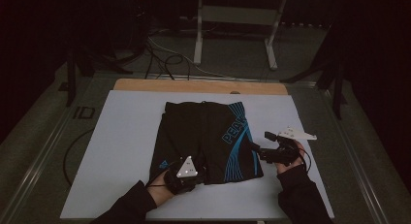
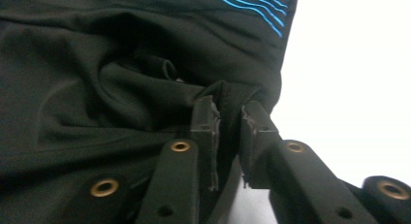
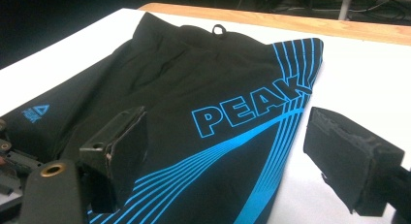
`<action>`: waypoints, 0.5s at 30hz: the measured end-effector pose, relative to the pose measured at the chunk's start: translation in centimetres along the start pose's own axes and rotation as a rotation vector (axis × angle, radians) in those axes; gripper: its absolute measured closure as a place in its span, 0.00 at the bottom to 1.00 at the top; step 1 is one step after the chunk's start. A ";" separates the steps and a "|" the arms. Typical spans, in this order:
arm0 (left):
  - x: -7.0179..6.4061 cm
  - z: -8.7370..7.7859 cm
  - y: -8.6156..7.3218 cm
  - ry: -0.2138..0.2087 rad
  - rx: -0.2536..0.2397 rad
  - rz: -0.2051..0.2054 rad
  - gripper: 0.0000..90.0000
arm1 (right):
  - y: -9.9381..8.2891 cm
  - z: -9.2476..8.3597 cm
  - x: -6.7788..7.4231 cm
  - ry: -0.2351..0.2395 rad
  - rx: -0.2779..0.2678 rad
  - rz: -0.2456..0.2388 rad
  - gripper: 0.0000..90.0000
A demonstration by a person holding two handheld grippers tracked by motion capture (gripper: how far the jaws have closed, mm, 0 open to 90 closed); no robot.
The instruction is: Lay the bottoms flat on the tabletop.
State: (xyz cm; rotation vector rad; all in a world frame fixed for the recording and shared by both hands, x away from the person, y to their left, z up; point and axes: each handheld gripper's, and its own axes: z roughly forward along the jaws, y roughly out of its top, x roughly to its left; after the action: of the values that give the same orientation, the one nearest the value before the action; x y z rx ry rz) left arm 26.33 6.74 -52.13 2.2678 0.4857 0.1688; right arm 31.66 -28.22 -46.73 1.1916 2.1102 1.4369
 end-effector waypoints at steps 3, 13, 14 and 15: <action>-0.3 -0.2 0.0 -0.054 -0.013 0.030 0.59 | 0.0 -0.1 0.0 0.001 -0.002 -0.001 0.18; 0.4 -2.6 0.9 -0.188 -0.116 0.005 0.12 | 0.1 -0.3 0.0 0.003 -0.013 -0.006 0.18; 0.4 -2.6 0.9 -0.188 -0.116 0.005 0.07 | 0.1 -0.3 0.0 0.003 -0.013 -0.006 0.18; 0.7 -2.9 0.9 -0.179 -0.142 0.006 0.07 | 0.1 -0.3 0.0 0.002 -0.011 -0.005 0.18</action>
State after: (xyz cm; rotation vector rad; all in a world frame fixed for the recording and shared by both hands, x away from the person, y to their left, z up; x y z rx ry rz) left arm 26.43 8.46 -49.53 2.1218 0.3612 0.0021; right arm 31.49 -28.33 -46.53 1.1809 2.1019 1.4462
